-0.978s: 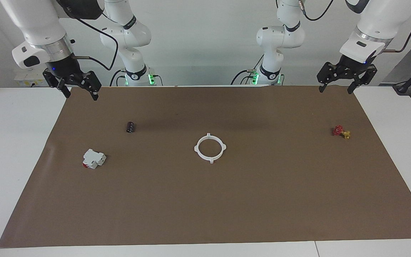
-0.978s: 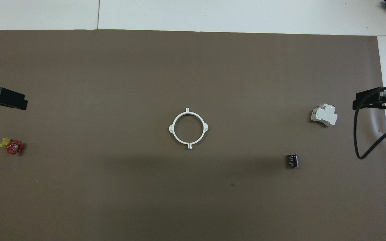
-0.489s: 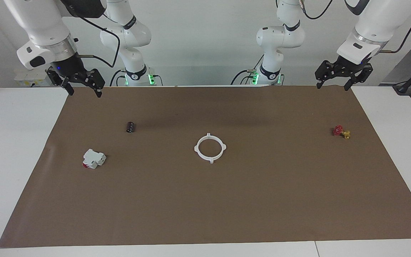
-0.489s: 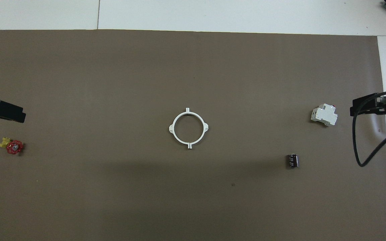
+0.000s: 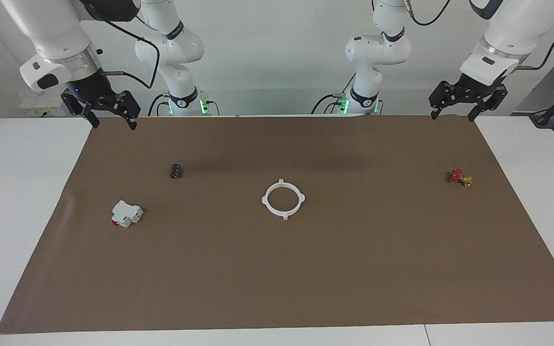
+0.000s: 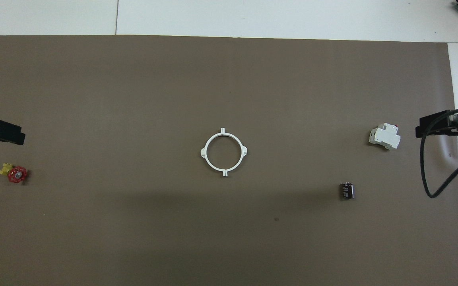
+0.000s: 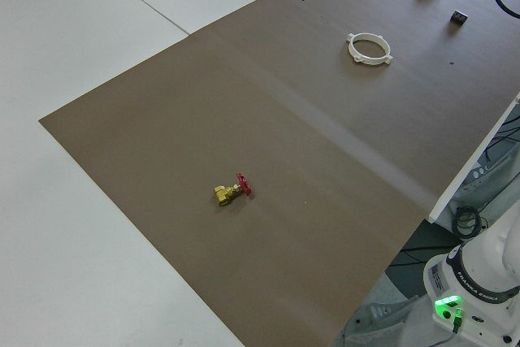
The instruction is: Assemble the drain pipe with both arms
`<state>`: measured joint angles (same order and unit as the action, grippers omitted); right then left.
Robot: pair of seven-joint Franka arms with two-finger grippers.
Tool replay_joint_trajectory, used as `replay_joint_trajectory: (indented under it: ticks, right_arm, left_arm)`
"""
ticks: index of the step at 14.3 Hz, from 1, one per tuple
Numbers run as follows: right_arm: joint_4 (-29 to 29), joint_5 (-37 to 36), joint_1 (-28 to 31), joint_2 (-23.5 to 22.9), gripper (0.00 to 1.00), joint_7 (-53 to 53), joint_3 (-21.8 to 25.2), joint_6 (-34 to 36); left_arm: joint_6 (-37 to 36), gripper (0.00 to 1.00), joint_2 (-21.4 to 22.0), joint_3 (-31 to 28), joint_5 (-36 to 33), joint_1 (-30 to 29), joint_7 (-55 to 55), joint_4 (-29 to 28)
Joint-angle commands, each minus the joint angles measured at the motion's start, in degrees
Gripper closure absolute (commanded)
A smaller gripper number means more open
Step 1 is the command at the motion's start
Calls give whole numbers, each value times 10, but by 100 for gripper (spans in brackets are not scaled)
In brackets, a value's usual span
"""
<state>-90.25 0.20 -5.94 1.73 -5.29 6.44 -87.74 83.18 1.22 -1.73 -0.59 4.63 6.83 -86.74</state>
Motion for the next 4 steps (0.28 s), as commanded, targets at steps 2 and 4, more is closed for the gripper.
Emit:
replay_joint_trajectory:
  ticks: [2,4]
  right_arm:
    - [3,13,1,4,0,14,-3,12]
    - [3,13,1,3,0,14,-3,12]
  left_arm:
    - [10,0,13,4,12,-11,-1,-15]
    - [10,0,14,4,12,-14,-1,-19]
